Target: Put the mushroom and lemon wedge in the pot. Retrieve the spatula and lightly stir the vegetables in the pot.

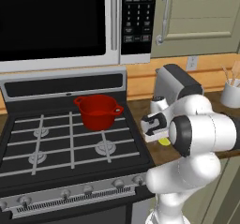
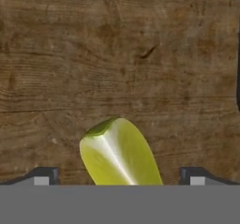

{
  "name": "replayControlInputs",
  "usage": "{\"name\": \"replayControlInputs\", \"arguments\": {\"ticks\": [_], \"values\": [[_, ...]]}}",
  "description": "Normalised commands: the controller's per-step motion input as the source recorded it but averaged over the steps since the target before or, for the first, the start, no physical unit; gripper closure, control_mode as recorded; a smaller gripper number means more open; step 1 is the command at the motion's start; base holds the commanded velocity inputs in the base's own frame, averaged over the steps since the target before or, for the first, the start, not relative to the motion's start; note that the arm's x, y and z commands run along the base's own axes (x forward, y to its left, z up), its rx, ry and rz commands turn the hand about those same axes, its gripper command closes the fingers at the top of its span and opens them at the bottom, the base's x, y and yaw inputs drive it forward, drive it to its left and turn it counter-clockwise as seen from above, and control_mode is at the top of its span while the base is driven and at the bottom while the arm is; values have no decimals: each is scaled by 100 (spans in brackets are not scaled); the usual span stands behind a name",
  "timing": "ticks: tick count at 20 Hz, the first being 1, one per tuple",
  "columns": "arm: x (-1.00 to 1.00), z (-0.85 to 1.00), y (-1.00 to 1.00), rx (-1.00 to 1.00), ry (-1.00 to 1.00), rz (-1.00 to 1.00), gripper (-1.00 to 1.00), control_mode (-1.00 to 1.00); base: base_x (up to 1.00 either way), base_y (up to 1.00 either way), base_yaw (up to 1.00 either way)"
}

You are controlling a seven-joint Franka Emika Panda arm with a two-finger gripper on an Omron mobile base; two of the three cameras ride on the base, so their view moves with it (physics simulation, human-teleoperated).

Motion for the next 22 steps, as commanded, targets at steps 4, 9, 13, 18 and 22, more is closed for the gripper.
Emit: {"name": "replayControlInputs", "arguments": {"ticks": [4,9,13,18,22], "values": [[-9,-37,-6,0,0,4,-100,-100,0,0,0],[-39,-28,0,1,0,5,100,-100,0,0,0],[-69,0,0,7,-9,2,100,-100,0,0,0],[-63,41,7,15,-20,2,100,-100,0,0,0],[-32,95,59,21,-24,0,100,-100,0,0,0]]}}
